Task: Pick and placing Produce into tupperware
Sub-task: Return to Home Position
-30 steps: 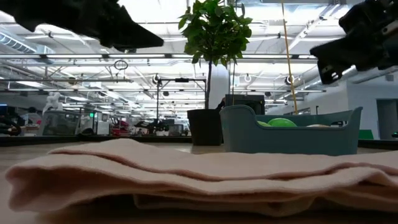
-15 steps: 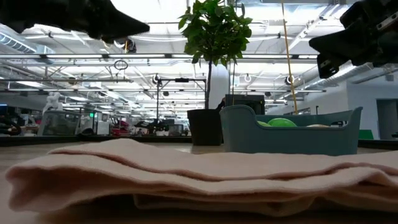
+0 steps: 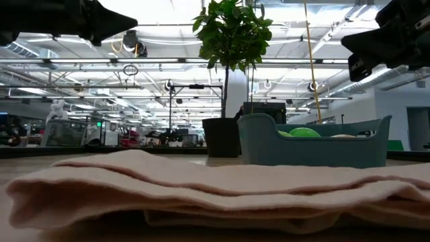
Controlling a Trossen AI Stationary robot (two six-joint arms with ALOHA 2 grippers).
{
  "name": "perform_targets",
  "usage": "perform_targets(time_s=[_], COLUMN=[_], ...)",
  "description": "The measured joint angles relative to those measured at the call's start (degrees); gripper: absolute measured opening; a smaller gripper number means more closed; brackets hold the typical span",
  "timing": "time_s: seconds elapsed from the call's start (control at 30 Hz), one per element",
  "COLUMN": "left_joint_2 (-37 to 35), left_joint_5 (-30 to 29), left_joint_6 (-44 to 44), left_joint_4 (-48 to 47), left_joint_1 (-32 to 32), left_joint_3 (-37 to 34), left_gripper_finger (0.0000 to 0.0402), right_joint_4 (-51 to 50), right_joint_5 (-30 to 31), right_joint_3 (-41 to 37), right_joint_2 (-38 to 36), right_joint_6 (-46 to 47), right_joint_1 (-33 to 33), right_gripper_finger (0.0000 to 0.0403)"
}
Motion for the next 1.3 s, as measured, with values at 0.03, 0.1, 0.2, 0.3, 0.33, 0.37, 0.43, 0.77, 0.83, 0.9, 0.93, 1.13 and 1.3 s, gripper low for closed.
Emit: perform_targets(time_s=[0.03, 0.1, 0.2, 0.3, 0.33, 0.37, 0.43, 0.77, 0.83, 0.9, 0.93, 1.13, 1.3], left_joint_2=[-1.31, -3.80, -6.70, -9.00, -9.69, -10.33, -11.25, -14.83, -15.72, -16.81, -17.38, -21.43, -25.40], left_joint_5=[1.00, 3.73, 7.20, 7.53, 7.49, 7.43, 7.26, 8.01, 11.51, 14.54, 15.11, 12.88, 13.50], left_joint_6=[-0.65, -2.10, -4.18, -5.42, -5.91, -6.33, -7.17, -6.89, -4.17, -1.63, -0.95, -0.43, -1.94], left_joint_4=[-1.40, -3.79, -6.80, -10.95, -12.46, -13.91, -16.65, -27.64, -26.83, -25.33, -24.34, -24.12, -24.36], left_joint_1=[1.04, 3.02, 4.64, 4.68, 4.59, 4.52, 4.07, -0.97, -2.20, -3.00, -3.08, -1.25, 1.20], left_joint_3=[-0.21, -0.38, -0.50, -0.54, -0.54, -0.54, -0.54, -0.60, -1.04, -1.87, -2.29, -3.82, -5.54], left_gripper_finger=[0.0000, 0.0000, 0.0000, 0.0000, 0.0000, 0.0000, 0.0000, 0.0000, 0.0000, 0.0000, 0.0000, 0.0000, 0.0000], right_joint_4=[-0.18, -0.39, -0.84, -2.19, -2.63, -3.00, -3.70, -5.79, -6.29, -6.50, -6.54, -6.48, -6.26], right_joint_5=[0.01, 0.01, 0.02, 0.03, 0.04, 0.04, 0.04, 0.04, 0.06, 0.04, 0.04, 0.07, 0.07], right_joint_3=[0.00, 0.00, 0.00, 0.00, 0.00, 0.00, 0.00, -0.02, -0.02, -0.02, -0.02, -0.02, -0.02], right_joint_2=[-0.50, -1.34, -2.33, -3.24, -3.52, -3.74, -4.12, -7.07, -7.36, -7.40, -7.40, -7.40, -7.40], right_joint_6=[0.00, 0.01, 0.11, 0.25, 0.33, 0.39, 0.42, 0.63, 0.63, 0.63, 0.63, 0.63, 0.90], right_joint_1=[0.00, 0.00, 0.00, 0.00, 0.00, 0.00, 0.00, 0.00, 0.00, 0.00, 0.00, 0.00, 0.00], right_gripper_finger=[0.0000, 0.0000, 0.0000, 0.0000, 0.0000, 0.0000, 0.0000, 0.0000, 0.0000, 0.0000, 0.0000, 0.0000, 0.0000])
